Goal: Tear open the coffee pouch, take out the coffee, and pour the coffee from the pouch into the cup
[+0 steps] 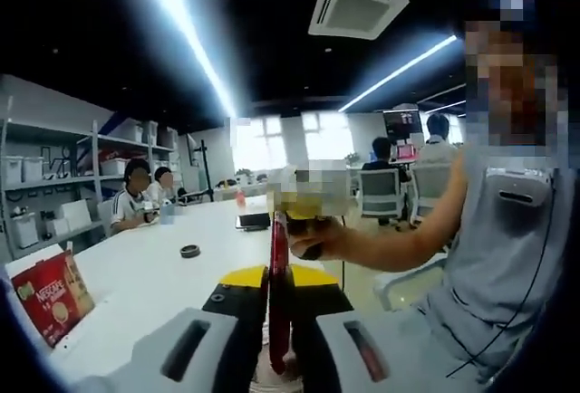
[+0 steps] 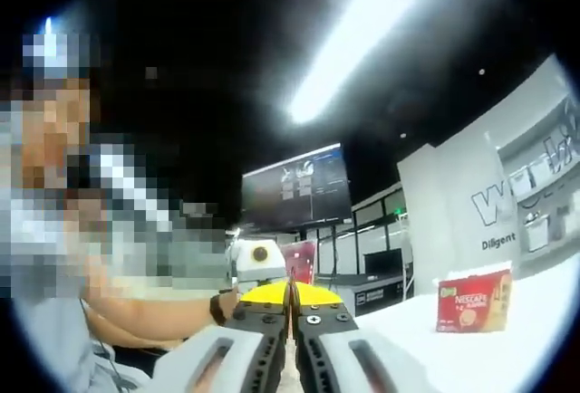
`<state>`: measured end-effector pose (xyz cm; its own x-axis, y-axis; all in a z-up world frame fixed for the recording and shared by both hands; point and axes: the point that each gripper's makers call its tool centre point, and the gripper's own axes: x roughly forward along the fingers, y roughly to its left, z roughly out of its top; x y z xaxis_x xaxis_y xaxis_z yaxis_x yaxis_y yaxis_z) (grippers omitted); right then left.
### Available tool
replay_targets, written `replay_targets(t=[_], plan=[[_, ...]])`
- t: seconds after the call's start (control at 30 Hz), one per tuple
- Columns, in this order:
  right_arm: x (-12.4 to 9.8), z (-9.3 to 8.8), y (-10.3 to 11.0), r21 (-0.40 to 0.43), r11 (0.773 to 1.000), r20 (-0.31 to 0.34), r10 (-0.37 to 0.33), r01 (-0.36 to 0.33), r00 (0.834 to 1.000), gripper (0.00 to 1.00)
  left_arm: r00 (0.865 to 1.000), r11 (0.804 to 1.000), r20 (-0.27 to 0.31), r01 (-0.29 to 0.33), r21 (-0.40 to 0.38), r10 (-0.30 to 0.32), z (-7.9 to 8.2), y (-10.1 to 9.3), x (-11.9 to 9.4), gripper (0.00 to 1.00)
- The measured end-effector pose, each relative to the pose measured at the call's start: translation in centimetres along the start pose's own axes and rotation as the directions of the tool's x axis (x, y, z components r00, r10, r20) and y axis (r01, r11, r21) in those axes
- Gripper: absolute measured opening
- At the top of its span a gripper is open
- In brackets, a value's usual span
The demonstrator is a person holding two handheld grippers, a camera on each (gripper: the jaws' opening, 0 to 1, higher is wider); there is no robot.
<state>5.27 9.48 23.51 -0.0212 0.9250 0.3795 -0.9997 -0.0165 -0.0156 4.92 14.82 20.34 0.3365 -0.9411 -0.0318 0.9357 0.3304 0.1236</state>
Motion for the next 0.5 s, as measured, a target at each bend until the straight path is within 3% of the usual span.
replay_targets(t=[0.1, 0.2, 0.27, 0.4, 0.5], plan=[[-0.35, 0.03, -0.29, -0.005, 1.000, 0.005, -0.011, 0.011, 1.000, 0.02, 1.000, 1.000, -0.005, 0.019, 0.004, -0.019, -0.32, -0.36, -0.23, 0.06], [-0.63, -0.34, -0.39, -0.007, 1.000, 0.002, -0.015, 0.015, 1.000, 0.02, 1.000, 1.000, -0.020, 0.024, 0.005, -0.024, -0.72, -0.43, 0.03, 0.07], [-0.84, -0.24, -0.51, 0.000, 1.000, 0.015, -0.020, 0.020, 1.000, 0.02, 1.000, 1.000, 0.006, 0.008, -0.020, -0.008, -0.49, -0.12, 0.14, 0.14], [-0.91, -0.22, -0.60, -0.002, 1.000, 0.020, -0.025, 0.025, 1.000, 0.02, 1.000, 0.999, 0.000, 0.028, -0.025, -0.028, -0.73, -0.53, 0.05, 0.05], [-0.82, -0.37, -0.70, -0.006, 1.000, 0.018, -0.025, 0.025, 1.000, 0.02, 1.000, 0.999, -0.005, 0.026, -0.024, -0.026, -0.90, -0.50, 0.08, 0.07]])
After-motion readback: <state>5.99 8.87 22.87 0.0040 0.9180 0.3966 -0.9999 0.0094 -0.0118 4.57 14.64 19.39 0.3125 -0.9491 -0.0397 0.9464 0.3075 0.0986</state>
